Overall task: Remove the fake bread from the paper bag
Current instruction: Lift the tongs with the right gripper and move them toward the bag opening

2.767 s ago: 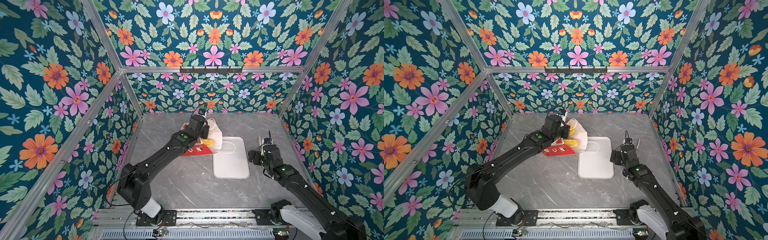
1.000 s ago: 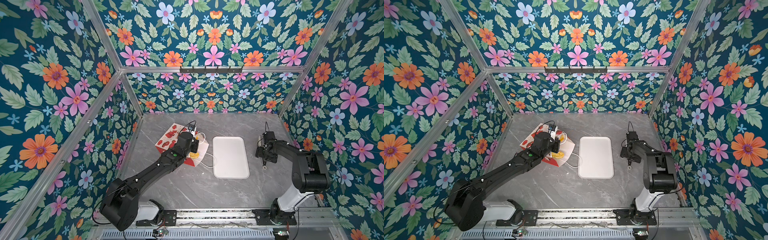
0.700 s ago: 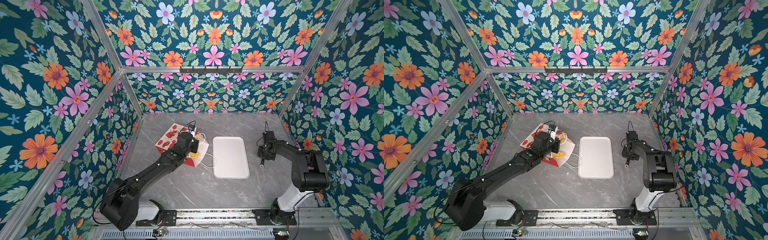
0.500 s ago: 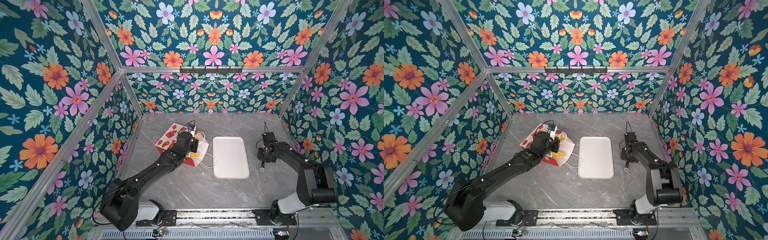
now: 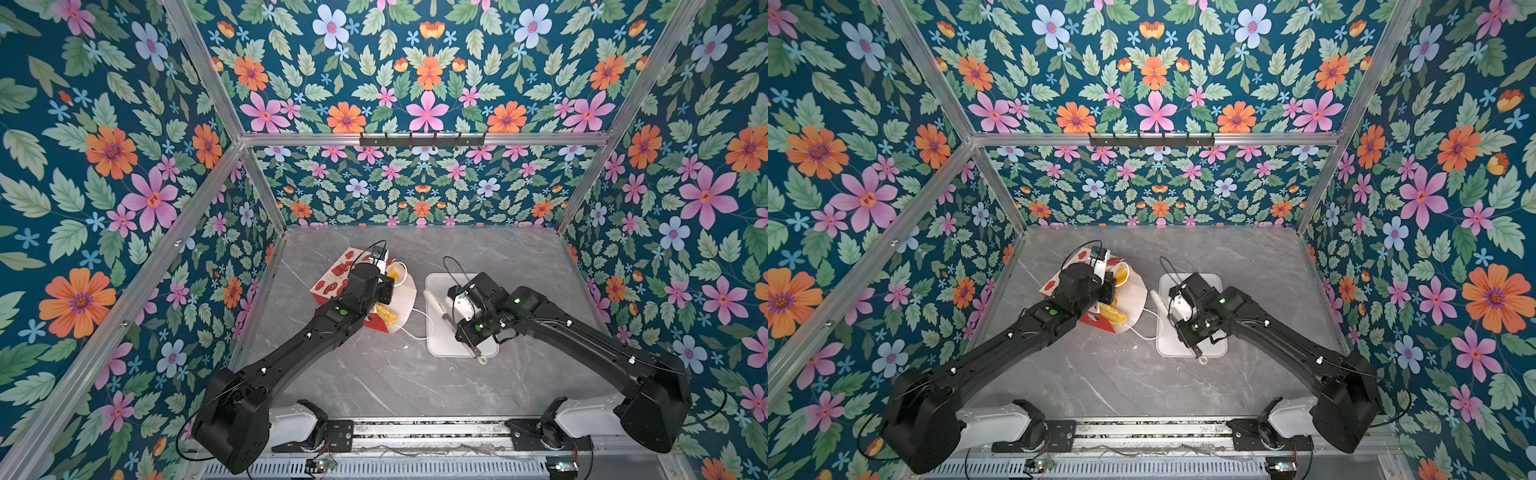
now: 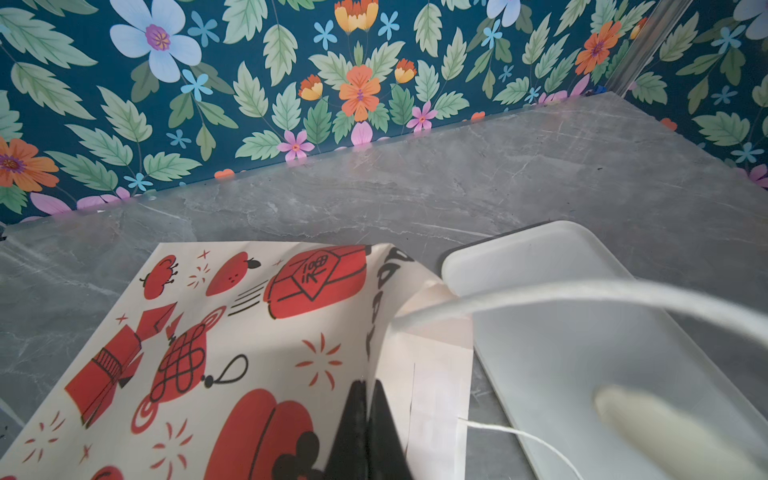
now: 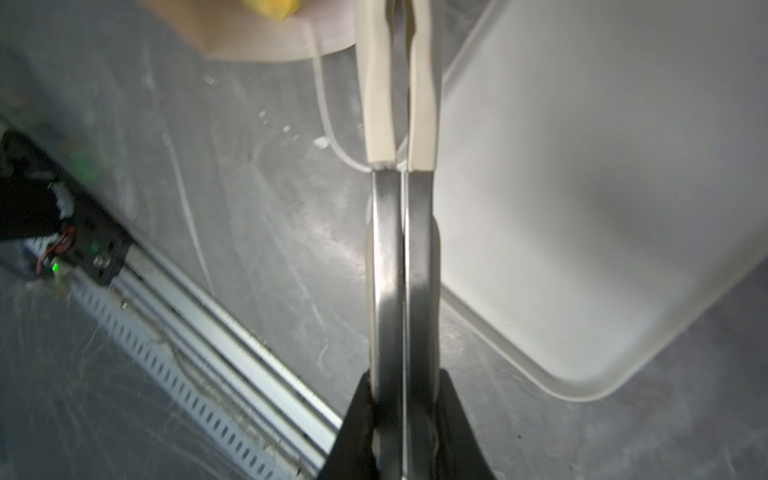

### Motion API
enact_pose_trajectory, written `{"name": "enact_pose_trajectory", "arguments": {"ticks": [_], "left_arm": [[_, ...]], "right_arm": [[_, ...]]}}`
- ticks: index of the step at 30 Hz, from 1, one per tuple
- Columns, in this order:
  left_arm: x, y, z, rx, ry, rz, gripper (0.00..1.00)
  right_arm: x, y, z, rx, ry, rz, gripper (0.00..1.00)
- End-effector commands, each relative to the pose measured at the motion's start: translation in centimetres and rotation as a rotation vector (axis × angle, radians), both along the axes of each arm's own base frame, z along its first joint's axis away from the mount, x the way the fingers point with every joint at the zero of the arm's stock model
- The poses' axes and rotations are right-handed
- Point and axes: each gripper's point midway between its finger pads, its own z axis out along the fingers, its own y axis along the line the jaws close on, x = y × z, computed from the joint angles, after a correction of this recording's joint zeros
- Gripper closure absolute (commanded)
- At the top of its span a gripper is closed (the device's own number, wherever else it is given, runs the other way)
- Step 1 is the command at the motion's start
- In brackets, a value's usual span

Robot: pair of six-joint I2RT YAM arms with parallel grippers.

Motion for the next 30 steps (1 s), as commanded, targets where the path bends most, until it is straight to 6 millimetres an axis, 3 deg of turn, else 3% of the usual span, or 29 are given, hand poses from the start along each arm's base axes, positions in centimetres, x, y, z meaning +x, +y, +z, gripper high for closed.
{"name": "enact_pose_trajectory", "arguments": {"ticks": [1,8,14,30], "left_arm": [[0.1,0.0,0.3,-0.009,-0.013,0.003,1.0],[0.0,-0.1,-0.1,-0.019,-0.01,0.001,1.0],[-0.1,0.0,-0.2,-0.018,-0.01,0.002,1.0],[-0.5,0.3,-0.4,-0.029,-0.005,0.007,1.0]], "right_arm": [[-1.7,1.0,-0.5,0.008,0.046,0.088,0.97],[-0.5,3.7,-0.8,0.09,0.031,0.126,0.95],[0.4,5.2,-1.3,0.108,0.02,0.163,0.87],[2.2,5.3,-1.7,0.093,-0.047,0.109,0.78]]}}
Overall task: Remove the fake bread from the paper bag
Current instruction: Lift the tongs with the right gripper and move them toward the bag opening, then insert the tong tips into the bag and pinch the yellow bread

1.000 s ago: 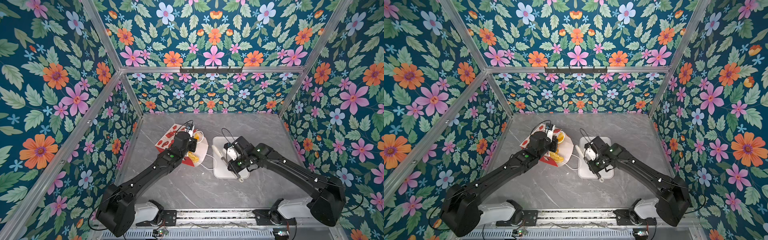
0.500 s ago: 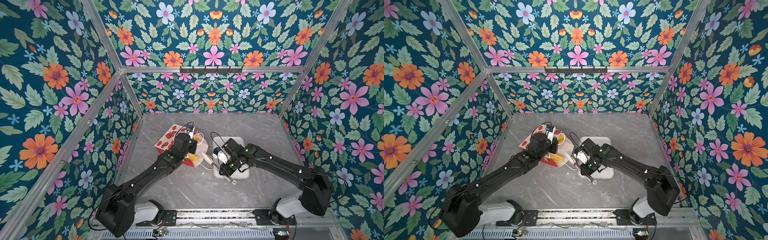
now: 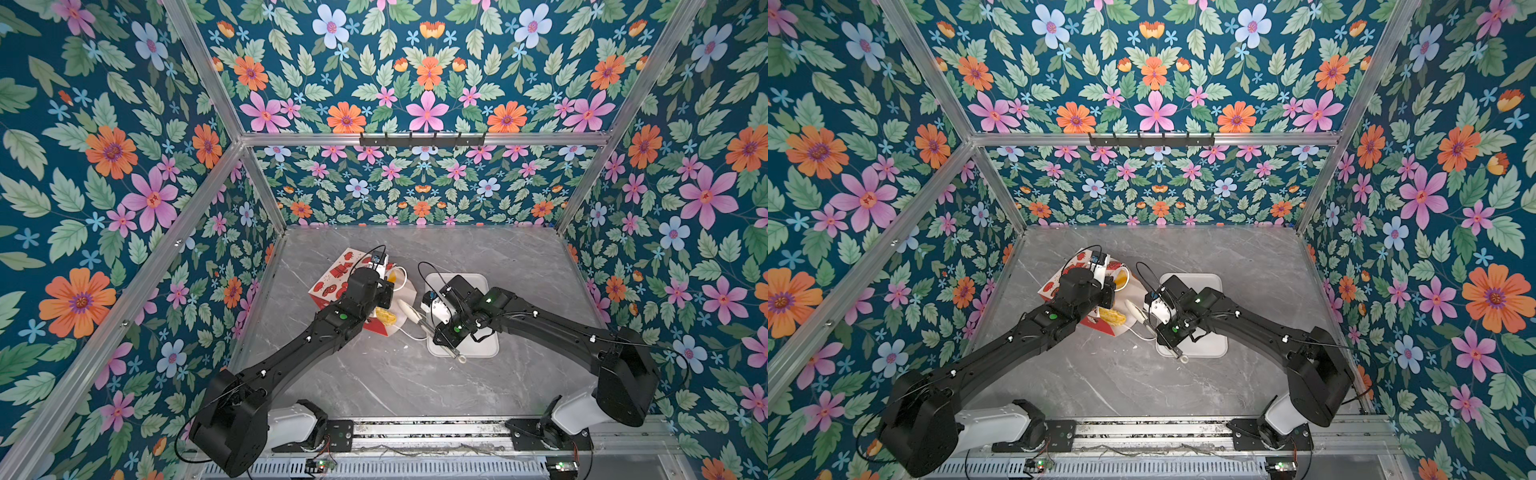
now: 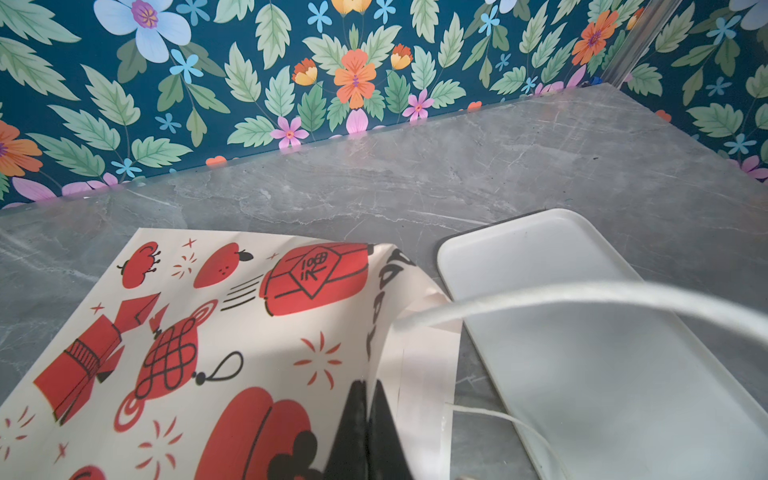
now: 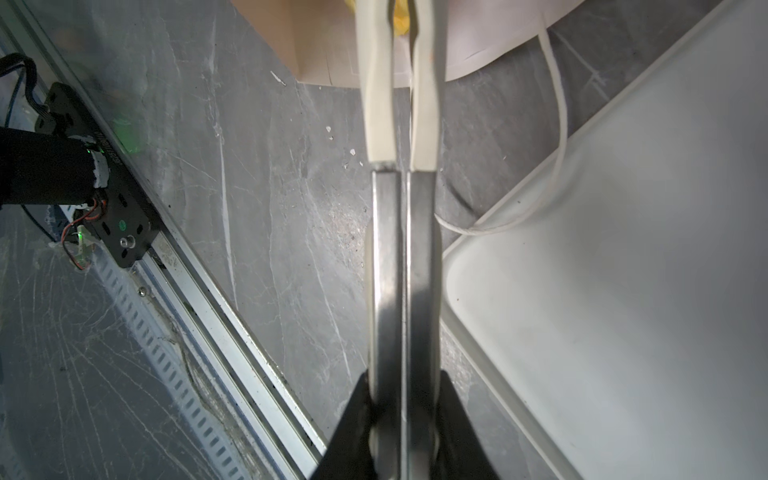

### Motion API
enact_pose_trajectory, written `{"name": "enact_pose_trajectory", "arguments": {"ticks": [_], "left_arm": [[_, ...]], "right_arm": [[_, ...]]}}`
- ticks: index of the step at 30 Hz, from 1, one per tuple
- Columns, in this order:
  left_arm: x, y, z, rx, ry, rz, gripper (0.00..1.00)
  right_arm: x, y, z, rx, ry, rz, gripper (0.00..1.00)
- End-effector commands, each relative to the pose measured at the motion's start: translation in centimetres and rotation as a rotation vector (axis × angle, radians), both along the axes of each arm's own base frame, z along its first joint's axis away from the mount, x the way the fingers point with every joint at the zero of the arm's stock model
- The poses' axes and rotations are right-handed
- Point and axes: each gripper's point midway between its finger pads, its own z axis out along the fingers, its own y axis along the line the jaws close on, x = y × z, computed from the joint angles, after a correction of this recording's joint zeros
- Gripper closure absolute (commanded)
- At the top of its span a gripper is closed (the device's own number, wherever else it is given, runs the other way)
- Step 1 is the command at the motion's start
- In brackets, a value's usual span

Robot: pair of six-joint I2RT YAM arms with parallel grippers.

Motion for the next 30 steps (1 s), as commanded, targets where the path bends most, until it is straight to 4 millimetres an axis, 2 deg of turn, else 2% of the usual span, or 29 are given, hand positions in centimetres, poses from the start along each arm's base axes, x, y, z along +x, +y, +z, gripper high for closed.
{"name": "enact_pose_trajectory", "arguments": {"ticks": [1,6,22,30], "left_arm": [[0.1,0.0,0.5,-0.017,-0.016,0.009,1.0],[0.1,0.0,0.5,-0.021,-0.016,0.009,1.0],[0.2,-0.2,0.1,-0.034,-0.014,0.005,1.0],[0.2,-0.2,0.0,-0.035,-0.011,0.005,1.0]], "right_arm": [[0.5,0.2,0.4,0.017,-0.024,-0.022,0.77],[0.4,0.1,0.5,0.026,-0.021,-0.036,0.71],[0.2,0.2,-0.2,0.032,0.002,-0.054,0.68],[0.6,0.8,0.9,0.1,-0.055,-0.046,0.69]]}}
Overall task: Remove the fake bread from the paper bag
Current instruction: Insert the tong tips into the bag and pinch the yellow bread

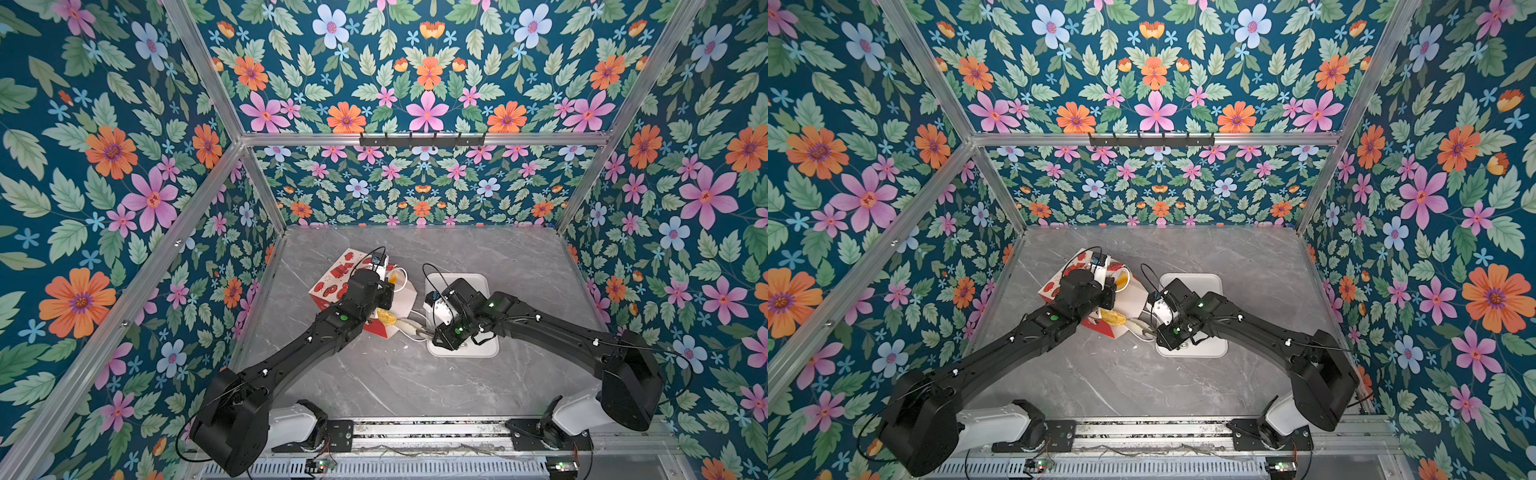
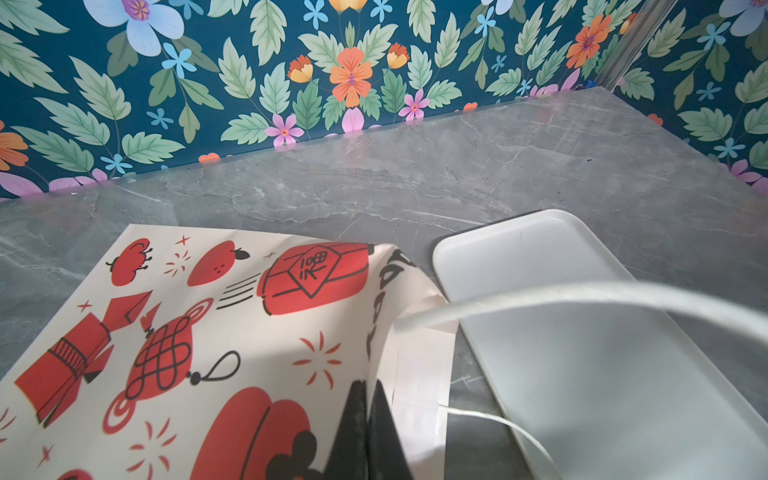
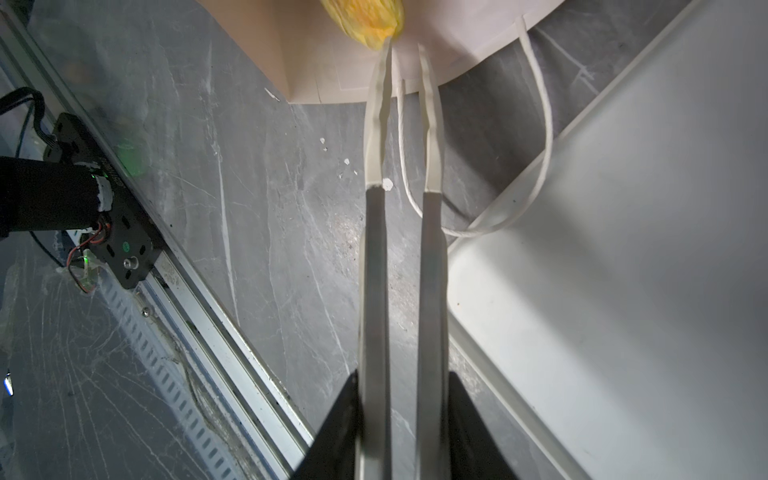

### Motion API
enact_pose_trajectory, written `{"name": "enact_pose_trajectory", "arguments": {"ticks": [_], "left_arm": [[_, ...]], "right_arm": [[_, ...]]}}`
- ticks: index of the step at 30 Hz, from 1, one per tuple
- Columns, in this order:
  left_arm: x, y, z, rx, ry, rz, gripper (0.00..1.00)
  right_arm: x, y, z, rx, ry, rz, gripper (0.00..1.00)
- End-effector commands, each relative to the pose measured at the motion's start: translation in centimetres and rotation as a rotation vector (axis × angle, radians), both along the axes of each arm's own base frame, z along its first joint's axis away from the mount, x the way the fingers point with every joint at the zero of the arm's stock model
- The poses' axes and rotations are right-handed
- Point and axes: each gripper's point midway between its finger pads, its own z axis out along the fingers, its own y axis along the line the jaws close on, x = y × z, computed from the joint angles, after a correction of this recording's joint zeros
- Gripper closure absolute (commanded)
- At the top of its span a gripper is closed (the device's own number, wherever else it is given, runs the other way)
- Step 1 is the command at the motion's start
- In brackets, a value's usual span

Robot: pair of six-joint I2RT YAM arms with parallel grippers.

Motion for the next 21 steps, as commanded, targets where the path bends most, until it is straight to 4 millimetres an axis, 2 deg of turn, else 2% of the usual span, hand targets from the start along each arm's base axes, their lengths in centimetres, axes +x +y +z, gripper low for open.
{"name": "enact_pose_trajectory", "arguments": {"ticks": [1,7,15,21], "left_arm": [[0.1,0.1,0.5,-0.021,-0.015,0.012,1.0],[0.0,0.3,0.8,-0.017,-0.02,0.016,1.0],[0.1,0.2,1.2,-0.015,-0.024,0.013,1.0],[0.1,0.2,1.4,-0.016,-0.029,0.012,1.0]], "right_arm": [[0.8,0.9,1.5,0.075,-0.07,-0.001,0.7],[1.1,0.0,2.7,0.084,-0.138,-0.022,0.69],[0.8,-1.2,2.5,0.033,-0.145,-0.031,0.69],[1.0,0.3,3.8,0.133,-0.192,0.009,0.64]]}}
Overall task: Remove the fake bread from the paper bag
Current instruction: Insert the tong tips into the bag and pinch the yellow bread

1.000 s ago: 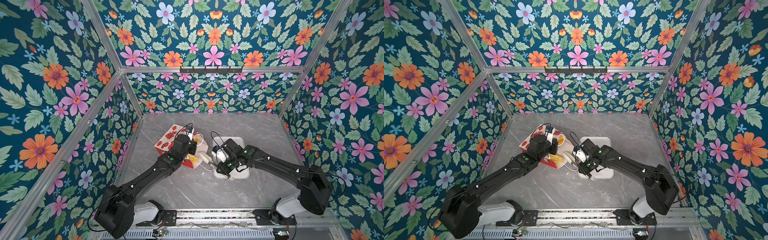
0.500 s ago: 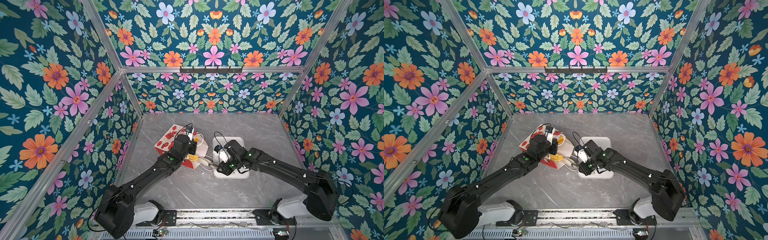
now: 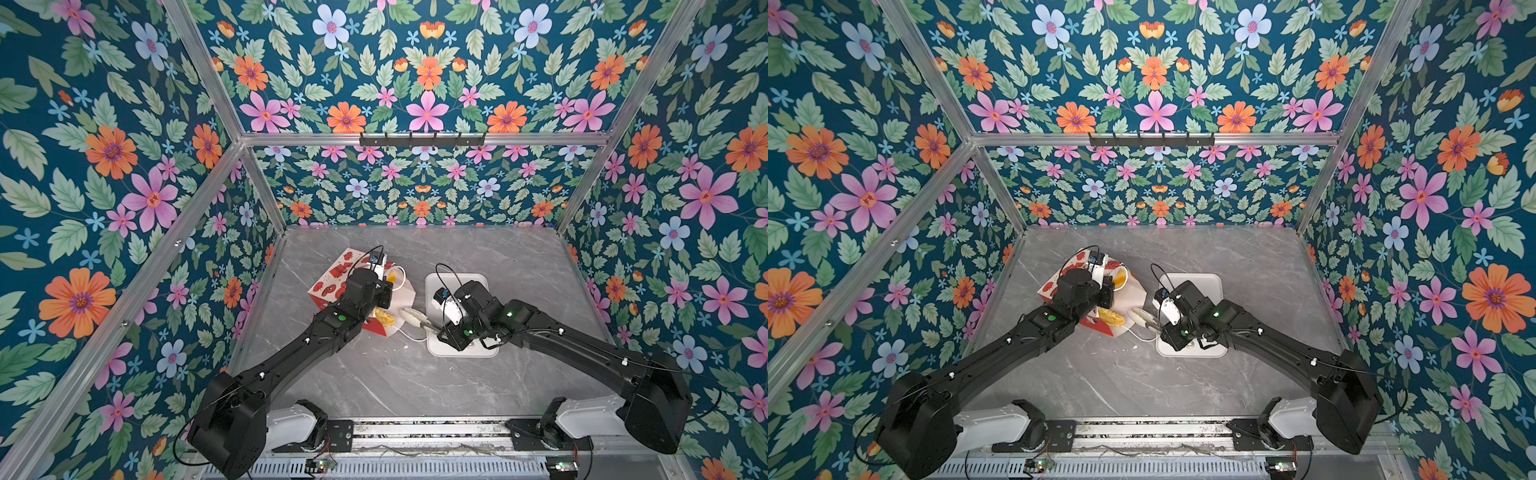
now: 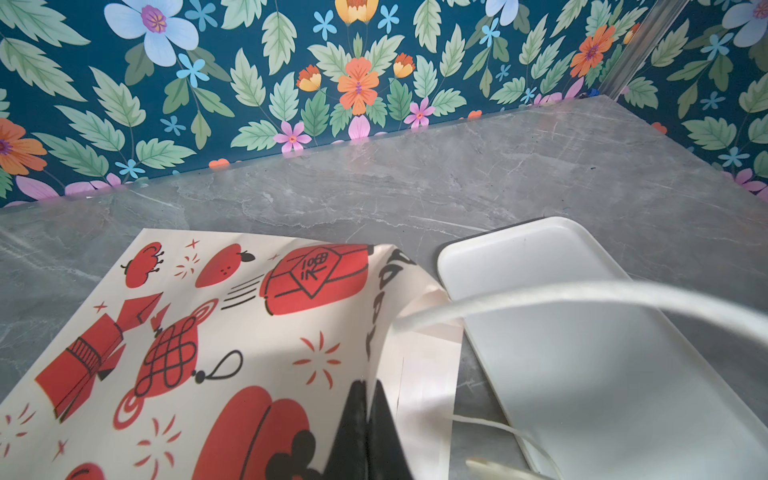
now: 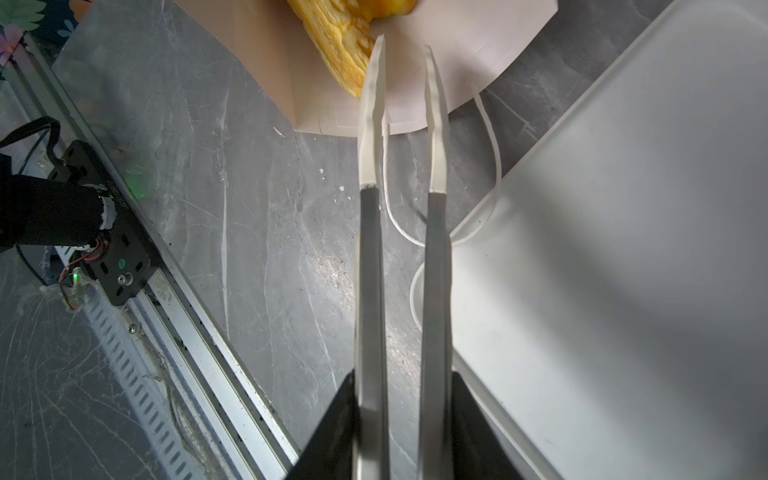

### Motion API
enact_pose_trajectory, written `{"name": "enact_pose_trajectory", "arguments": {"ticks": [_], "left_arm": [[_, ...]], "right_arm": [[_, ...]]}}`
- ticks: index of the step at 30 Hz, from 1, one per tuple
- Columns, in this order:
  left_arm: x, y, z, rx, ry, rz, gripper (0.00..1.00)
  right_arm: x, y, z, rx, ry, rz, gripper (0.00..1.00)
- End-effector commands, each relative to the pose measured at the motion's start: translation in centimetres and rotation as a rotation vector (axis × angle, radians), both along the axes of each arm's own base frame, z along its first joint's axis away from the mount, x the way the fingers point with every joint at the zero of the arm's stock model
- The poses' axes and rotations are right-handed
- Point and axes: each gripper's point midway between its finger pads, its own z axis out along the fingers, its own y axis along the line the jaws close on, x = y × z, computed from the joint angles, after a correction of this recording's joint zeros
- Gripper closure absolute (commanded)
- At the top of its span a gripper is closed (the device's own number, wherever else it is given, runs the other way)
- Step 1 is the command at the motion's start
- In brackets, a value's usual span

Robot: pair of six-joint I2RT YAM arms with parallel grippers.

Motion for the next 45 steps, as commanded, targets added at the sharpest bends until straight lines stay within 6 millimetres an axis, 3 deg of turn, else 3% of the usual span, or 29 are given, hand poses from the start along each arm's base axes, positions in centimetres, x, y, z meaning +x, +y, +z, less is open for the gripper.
{"name": "enact_pose_trajectory", "arguments": {"ticks": [1,13,35,45], "left_arm": [[0.1,0.0,0.7,-0.011,-0.014,0.003,1.0],[0.1,-0.1,0.7,-0.02,-0.017,-0.001,1.0],[0.1,-0.7,0.3,-0.036,-0.01,-0.022,1.0],[0.0,-0.7,0.4,-0.045,-0.012,-0.027,1.0]], "right_arm": [[0.8,1.6,1.5,0.076,-0.062,0.042,0.64],[1.3,3.3,1.0,0.148,-0.048,0.107,0.61],[1.1,2.2,-1.3,0.181,0.018,0.12,0.55],[2.0,2.6,-2.3,0.19,0.023,0.121,0.53]]}}
